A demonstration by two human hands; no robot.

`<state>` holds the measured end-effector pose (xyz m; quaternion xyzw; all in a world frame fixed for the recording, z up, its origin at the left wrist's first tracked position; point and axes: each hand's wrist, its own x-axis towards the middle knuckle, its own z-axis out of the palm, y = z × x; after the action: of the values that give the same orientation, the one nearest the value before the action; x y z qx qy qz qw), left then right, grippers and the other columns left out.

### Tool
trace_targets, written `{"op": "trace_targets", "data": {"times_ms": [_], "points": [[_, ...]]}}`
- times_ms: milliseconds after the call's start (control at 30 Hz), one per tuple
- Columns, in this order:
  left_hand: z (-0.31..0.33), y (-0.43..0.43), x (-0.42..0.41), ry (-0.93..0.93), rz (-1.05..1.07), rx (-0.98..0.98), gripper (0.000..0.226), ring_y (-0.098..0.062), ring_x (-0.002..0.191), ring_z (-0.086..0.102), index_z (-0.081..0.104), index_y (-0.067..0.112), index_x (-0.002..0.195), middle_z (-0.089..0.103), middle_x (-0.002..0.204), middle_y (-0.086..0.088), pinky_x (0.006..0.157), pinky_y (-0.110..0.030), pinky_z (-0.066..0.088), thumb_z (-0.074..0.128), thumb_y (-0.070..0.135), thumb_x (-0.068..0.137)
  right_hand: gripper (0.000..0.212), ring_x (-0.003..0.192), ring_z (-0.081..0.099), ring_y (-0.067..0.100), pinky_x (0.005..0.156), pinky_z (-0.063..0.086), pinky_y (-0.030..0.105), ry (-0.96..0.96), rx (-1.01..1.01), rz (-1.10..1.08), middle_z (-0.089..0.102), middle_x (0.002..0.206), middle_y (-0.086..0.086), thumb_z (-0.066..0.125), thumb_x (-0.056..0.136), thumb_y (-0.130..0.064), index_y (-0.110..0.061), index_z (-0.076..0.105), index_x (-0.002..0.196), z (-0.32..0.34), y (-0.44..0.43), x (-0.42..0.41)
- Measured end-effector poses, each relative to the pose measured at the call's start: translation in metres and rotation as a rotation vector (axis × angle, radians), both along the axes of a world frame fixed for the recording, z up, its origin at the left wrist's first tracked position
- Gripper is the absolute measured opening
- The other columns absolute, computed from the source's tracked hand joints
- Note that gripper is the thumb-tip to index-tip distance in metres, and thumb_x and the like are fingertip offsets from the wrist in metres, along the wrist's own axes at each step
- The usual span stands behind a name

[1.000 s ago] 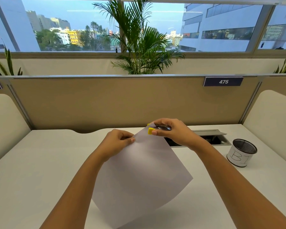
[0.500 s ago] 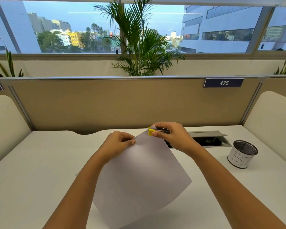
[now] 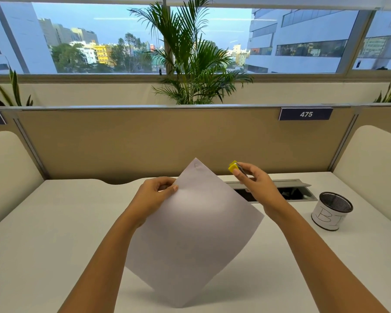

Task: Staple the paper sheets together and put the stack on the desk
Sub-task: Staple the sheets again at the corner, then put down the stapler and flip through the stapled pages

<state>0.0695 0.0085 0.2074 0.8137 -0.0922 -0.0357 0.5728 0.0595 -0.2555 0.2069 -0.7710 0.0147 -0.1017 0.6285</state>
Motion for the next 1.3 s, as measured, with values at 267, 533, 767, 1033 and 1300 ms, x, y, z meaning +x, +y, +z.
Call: {"op": "trace_targets", "data": {"times_ms": [267, 533, 767, 1033, 1300], "points": [[0.0, 0.0, 0.0, -0.012, 0.105, -0.15, 0.014, -0.028, 0.09, 0.07, 0.072, 0.02, 0.094, 0.075, 0.094, -0.004, 0.083, -0.045, 0.055, 0.059, 0.017, 0.091, 0.045, 0.102, 0.056, 0.022, 0.081, 0.042, 0.031, 0.111, -0.123, -0.43, 0.061, 0.117, 0.008, 0.063, 0.085, -0.037, -0.013, 0.056, 0.121, -0.072, -0.045, -0.01], [0.002, -0.001, 0.001, -0.036, 0.149, -0.219, 0.014, -0.026, 0.086, 0.069, 0.07, 0.022, 0.092, 0.074, 0.094, -0.006, 0.084, -0.046, 0.055, 0.058, 0.015, 0.091, 0.039, 0.102, 0.055, 0.043, 0.075, 0.046, 0.043, 0.454, -0.542, -0.691, 0.058, 0.104, 0.026, 0.064, 0.085, -0.03, 0.002, 0.059, 0.108, -0.17, -0.065, -0.05], [0.004, 0.0, 0.003, -0.043, 0.179, -0.273, 0.014, -0.027, 0.091, 0.068, 0.068, 0.021, 0.096, 0.072, 0.099, -0.007, 0.086, -0.045, 0.055, 0.057, 0.014, 0.092, 0.035, 0.095, 0.054, 0.046, 0.072, 0.047, 0.049, 0.531, -0.695, -0.742, 0.055, 0.097, 0.032, 0.067, 0.082, -0.016, 0.013, 0.055, 0.098, -0.201, -0.069, -0.071], [0.002, -0.003, 0.003, -0.046, 0.199, -0.332, 0.014, -0.023, 0.085, 0.066, 0.068, 0.021, 0.091, 0.072, 0.095, -0.004, 0.085, -0.043, 0.053, 0.057, 0.012, 0.092, 0.037, 0.081, 0.054, 0.05, 0.064, 0.046, 0.053, 0.48, -0.762, -0.736, 0.053, 0.083, 0.036, 0.077, 0.071, -0.008, 0.019, 0.054, 0.083, -0.224, -0.074, -0.072], [0.002, -0.006, 0.003, -0.057, 0.215, -0.377, 0.015, -0.016, 0.079, 0.067, 0.068, 0.021, 0.091, 0.072, 0.09, 0.003, 0.075, -0.031, 0.055, 0.056, 0.012, 0.092, 0.056, 0.108, 0.048, 0.046, 0.086, 0.043, 0.051, 0.236, -0.631, -0.789, 0.052, 0.122, 0.027, 0.067, 0.081, -0.031, 0.003, 0.052, 0.123, -0.161, -0.055, -0.056]]}}
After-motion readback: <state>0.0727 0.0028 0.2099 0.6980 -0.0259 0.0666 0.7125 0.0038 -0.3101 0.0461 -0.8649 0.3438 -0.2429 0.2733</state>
